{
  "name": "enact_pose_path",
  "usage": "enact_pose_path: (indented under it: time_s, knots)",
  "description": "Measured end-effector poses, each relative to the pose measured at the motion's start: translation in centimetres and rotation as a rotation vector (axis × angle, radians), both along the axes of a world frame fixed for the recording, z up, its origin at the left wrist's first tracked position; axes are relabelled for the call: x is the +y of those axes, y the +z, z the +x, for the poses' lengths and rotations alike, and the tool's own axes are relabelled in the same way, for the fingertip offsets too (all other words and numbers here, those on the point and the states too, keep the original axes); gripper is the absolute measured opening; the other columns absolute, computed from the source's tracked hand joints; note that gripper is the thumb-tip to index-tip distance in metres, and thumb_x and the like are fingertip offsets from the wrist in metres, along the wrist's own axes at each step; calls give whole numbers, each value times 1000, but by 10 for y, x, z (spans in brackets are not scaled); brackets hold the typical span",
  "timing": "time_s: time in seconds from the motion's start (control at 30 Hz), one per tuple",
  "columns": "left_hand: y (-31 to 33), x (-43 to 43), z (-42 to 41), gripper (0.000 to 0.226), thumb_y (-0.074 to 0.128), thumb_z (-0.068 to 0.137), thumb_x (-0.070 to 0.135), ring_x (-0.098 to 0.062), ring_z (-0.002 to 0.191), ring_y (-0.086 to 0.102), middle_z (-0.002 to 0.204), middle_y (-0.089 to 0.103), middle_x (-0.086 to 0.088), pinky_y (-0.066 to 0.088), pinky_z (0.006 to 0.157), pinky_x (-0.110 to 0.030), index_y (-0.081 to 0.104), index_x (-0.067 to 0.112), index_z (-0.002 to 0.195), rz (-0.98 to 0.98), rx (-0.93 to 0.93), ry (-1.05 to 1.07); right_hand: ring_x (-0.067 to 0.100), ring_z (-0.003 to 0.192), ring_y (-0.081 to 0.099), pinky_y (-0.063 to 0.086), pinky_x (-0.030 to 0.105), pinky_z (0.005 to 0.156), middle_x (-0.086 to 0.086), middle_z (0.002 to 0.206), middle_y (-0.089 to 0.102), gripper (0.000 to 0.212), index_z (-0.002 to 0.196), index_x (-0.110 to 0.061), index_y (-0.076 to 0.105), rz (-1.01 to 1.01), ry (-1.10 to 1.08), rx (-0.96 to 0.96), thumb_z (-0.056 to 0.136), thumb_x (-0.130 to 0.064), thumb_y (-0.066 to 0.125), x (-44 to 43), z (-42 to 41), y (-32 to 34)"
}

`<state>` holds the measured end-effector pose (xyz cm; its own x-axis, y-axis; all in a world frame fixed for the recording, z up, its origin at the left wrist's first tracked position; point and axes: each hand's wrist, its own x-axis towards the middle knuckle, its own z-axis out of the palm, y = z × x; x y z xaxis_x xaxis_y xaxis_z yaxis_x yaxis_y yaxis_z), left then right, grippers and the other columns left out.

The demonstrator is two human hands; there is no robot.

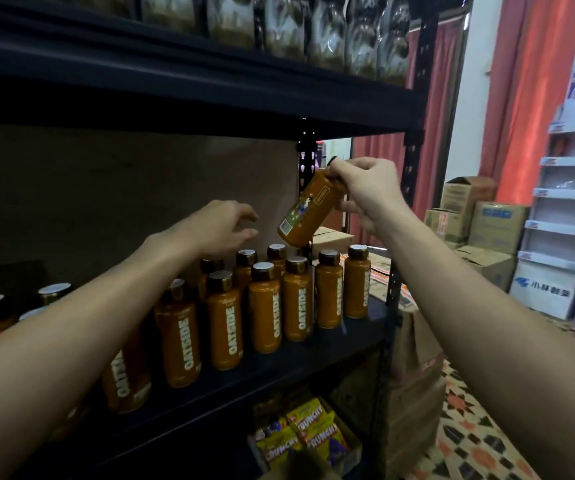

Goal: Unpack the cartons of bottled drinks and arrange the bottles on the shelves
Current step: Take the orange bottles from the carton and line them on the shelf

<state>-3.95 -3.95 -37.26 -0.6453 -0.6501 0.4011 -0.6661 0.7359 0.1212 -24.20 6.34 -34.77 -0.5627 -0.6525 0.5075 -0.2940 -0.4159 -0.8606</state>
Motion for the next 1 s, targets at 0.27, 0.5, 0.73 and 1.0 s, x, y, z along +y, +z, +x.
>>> enact_pose_path:
  time_s: [0.27,0.5,0.73,1.0]
  knots:
    - [7,-38,-32,40,57,98,31,-17,118,58,133,60,-4,50,100,-36,54,19,136,-9,-81,-3,27,97,70,59,51,88,2,88,65,20,85,-22,59,12,-92,104,84,-22,78,-52,-22,-3]
    - [-6,-49,-54,43,55,99,33,-18,116,60,134,58,-4,52,93,-32,50,21,140,40,-194,9,21,91,72,61,46,84,3,98,73,15,91,-19,68,188,-76,245,84,-23,80,-89,-44,-28]
    - [-12,-62,-66,42,54,100,29,-22,125,53,141,53,-4,46,92,-32,50,22,141,73,-281,27,16,71,65,47,25,55,5,82,67,29,89,-8,64,487,-111,501,82,-29,83,-117,-54,-46]
    - [-14,-68,-75,30,55,99,29,-19,110,60,124,63,-3,53,92,-36,63,22,127,81,-348,-25,25,84,67,56,39,75,4,80,65,36,76,-13,56,773,-143,719,79,-32,86,-124,-50,-58]
